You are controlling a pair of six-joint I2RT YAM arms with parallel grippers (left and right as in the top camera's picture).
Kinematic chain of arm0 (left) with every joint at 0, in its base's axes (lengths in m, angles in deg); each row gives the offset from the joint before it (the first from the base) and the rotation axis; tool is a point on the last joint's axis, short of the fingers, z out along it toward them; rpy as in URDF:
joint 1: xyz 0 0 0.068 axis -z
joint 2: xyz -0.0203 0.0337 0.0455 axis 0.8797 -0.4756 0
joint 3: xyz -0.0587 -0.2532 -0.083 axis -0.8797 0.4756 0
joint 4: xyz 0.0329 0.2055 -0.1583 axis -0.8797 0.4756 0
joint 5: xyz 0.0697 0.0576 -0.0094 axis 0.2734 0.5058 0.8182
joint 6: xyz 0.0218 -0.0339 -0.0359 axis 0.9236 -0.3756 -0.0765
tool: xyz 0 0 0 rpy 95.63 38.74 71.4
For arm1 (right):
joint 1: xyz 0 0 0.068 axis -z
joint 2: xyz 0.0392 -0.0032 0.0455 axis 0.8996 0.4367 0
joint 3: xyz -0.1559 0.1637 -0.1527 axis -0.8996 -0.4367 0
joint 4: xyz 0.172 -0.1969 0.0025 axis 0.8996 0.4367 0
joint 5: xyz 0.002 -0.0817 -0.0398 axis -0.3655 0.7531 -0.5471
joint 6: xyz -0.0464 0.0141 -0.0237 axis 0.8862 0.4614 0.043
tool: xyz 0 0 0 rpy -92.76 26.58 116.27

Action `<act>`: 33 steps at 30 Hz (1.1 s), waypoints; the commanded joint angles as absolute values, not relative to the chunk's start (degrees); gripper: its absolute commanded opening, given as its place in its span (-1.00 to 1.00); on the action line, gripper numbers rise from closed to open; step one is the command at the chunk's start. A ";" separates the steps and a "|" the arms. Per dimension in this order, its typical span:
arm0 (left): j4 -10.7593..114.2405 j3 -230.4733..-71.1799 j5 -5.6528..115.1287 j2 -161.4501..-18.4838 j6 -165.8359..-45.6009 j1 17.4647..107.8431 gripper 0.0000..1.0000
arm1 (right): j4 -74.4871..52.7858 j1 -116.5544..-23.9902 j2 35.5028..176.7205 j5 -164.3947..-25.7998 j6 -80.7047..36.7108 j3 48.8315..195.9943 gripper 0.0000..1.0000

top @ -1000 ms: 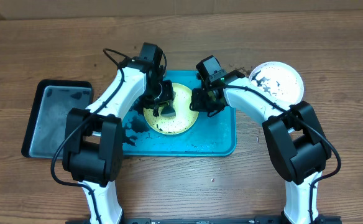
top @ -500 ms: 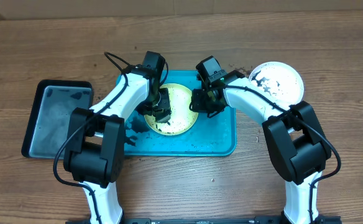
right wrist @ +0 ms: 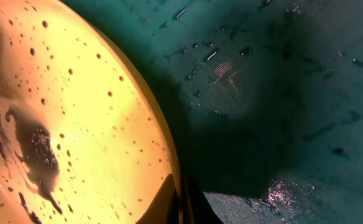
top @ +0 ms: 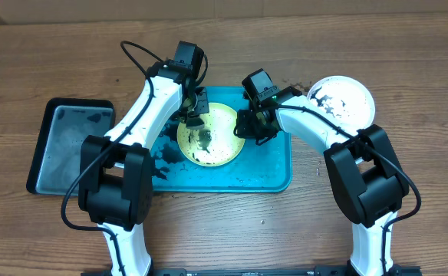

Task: Clean dirty plates on tray and stack at the side
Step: 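Scrub the yellow plate with the sponge in the left gripper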

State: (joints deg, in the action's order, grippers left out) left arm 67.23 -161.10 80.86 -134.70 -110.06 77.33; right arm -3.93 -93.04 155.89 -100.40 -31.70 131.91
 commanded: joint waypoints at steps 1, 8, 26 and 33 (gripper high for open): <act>64.91 -158.80 70.47 -135.22 -111.04 78.27 -0.92 | -3.91 -92.93 156.33 -100.03 -31.92 132.89 -0.93; 62.46 -152.25 68.22 -135.22 -114.47 80.89 -0.91 | -3.89 -92.93 156.33 -100.00 -31.94 132.89 -0.93; 71.79 -153.12 107.81 -135.20 -115.24 78.58 -0.91 | -2.82 -92.93 156.33 -100.00 -31.90 132.89 -0.93; 70.92 -160.09 91.11 -135.20 -111.72 78.49 -0.92 | -2.82 -92.93 156.33 -100.00 -31.92 132.89 -0.93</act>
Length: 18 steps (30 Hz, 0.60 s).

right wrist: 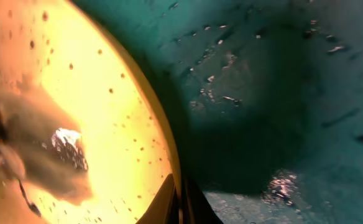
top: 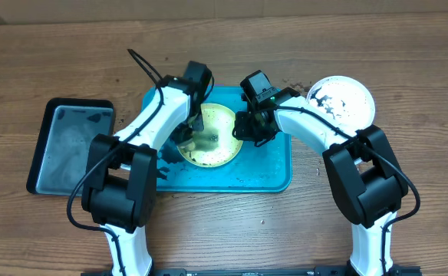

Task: Clean dirty plates on tray and stack at the side
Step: 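Scrub the yellow plate with the sponge in the left gripper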

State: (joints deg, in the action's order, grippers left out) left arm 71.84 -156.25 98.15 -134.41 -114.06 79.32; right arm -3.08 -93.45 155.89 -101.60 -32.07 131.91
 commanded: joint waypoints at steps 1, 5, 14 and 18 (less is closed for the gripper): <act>69.59 -160.38 84.44 -135.20 -110.34 78.51 -0.91 | -2.88 -92.93 156.33 -100.00 -31.92 132.89 -0.93; 64.08 -159.33 65.25 -135.22 -108.16 78.99 -0.91 | -3.26 -92.93 156.33 -100.03 -31.94 132.89 -0.93; 62.33 -154.74 68.49 -135.24 -111.96 82.93 -0.92 | -3.21 -92.93 156.33 -100.03 -31.94 132.89 -0.93; 62.11 -151.72 72.73 -135.24 -113.34 82.71 -0.91 | -2.86 -92.93 156.33 -100.05 -31.92 132.89 -0.93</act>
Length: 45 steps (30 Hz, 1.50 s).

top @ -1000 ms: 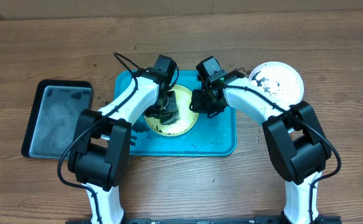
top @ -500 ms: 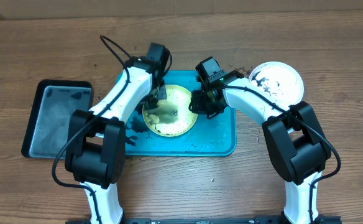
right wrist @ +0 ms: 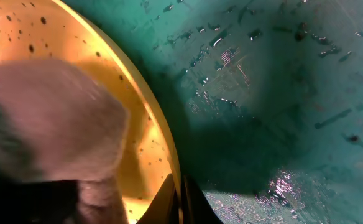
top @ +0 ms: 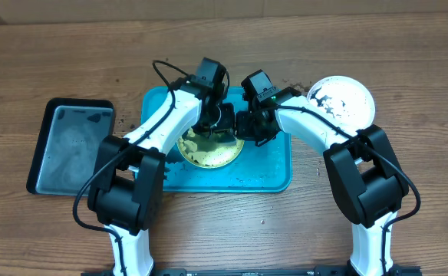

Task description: Clean dirty plates on tray and stack at the side

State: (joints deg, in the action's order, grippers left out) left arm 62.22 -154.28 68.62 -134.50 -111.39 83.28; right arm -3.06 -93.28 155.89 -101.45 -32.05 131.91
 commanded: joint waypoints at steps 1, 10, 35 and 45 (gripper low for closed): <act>61.87 -150.89 74.21 -135.24 -114.03 82.55 -0.92 | -2.58 -92.93 156.33 -100.03 -31.92 132.89 -0.93; 66.18 -149.10 95.74 -135.11 -114.71 80.59 -0.92 | -1.81 -92.93 156.33 -100.00 -31.88 132.89 -0.93; 86.35 -171.98 83.83 -125.19 -115.74 47.43 -0.92 | 19.19 -100.86 156.20 -68.07 -22.32 160.67 -0.93; 84.65 -165.71 83.79 -126.24 -115.59 37.09 -0.92 | 18.36 -115.88 156.20 -22.22 -7.33 167.71 -0.93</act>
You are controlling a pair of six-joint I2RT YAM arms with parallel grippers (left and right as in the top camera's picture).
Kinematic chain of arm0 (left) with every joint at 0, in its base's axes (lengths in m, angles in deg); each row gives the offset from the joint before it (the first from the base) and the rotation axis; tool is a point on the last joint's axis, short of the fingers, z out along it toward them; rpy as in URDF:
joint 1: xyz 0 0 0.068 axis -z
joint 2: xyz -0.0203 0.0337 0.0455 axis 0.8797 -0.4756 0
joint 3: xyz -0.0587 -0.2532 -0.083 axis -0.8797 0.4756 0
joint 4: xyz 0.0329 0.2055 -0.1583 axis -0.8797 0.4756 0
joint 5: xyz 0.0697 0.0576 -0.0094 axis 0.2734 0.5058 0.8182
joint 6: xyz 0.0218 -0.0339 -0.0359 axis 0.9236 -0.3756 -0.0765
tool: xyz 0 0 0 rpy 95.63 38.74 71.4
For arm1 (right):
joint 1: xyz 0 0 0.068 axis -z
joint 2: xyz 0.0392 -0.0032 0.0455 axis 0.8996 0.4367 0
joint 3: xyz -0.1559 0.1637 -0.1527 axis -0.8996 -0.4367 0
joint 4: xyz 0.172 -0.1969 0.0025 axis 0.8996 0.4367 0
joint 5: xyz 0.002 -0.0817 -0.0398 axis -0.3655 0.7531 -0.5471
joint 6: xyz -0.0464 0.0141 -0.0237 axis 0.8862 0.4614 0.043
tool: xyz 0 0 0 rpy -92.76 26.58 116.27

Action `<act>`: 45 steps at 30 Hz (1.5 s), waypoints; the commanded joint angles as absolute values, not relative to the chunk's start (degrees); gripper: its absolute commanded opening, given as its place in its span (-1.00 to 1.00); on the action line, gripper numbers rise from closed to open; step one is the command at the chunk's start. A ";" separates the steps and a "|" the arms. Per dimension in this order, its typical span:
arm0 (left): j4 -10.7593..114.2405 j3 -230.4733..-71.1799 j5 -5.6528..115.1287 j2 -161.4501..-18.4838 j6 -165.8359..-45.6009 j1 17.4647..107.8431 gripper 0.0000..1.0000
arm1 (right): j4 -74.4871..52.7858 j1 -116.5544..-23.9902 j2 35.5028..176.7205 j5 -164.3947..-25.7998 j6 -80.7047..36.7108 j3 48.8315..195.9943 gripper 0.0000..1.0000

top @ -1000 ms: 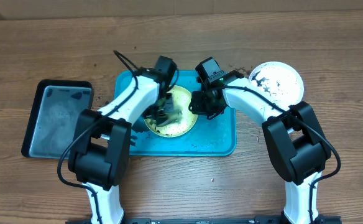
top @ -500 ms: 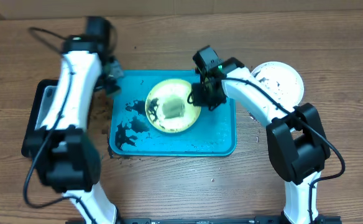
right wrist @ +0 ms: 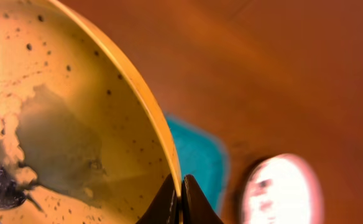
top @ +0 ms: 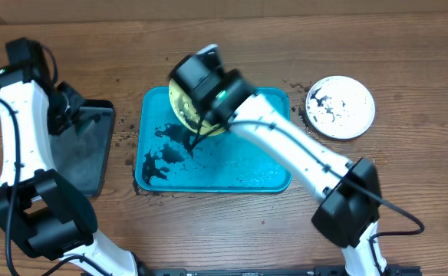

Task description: Clean dirty plates on tray and stack at the side

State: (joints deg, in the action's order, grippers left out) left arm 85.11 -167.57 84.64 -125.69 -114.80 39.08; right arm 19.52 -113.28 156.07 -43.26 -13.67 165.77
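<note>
My right gripper is shut on the rim of the yellow plate, which still has a dark smear and specks inside. In the overhead view the yellow plate hangs tilted over the far left corner of the blue tray. A dark drip trails below the plate. A white plate with dark stains sits on the table to the right. My left gripper is far to the left, at the black tray. Its jaws are too small to read.
Dark puddles spread over the left half of the blue tray. Dark specks dot the wood between the two trays and near the white plate. The right arm reaches across the blue tray from the near right.
The yellow plate lay on the blue tray with my left gripper wiping it. Now my right gripper holds it raised and tilted over the far left corner, and the left arm is at the black tray.
My right gripper pinched the plate's right rim throughout. The left gripper stood at the plate's far left edge, then over its middle, then at its right with a grey wiper. Now the plate is lifted off the tray and the left arm is away.
</note>
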 commanded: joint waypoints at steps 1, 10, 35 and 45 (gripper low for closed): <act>84.54 -165.23 83.76 -126.26 -115.59 36.37 -0.92 | 16.81 -117.43 156.20 -16.88 -5.08 167.71 -0.93; 80.80 -163.53 84.42 -126.33 -114.28 35.21 -0.92 | 5.79 -125.43 156.20 -7.31 21.00 167.71 -0.93; 70.22 -157.01 86.39 -128.64 -114.30 34.82 -0.92 | 15.19 -124.73 156.22 -26.76 7.62 167.69 -0.93; 69.91 -157.69 86.12 -131.77 -114.25 34.56 -0.47 | 17.57 -122.85 156.22 -26.76 3.62 167.69 -0.93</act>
State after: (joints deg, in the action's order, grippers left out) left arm 69.83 -157.27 86.43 -131.64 -114.38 35.19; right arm 17.84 -122.83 156.09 -26.65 6.02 165.92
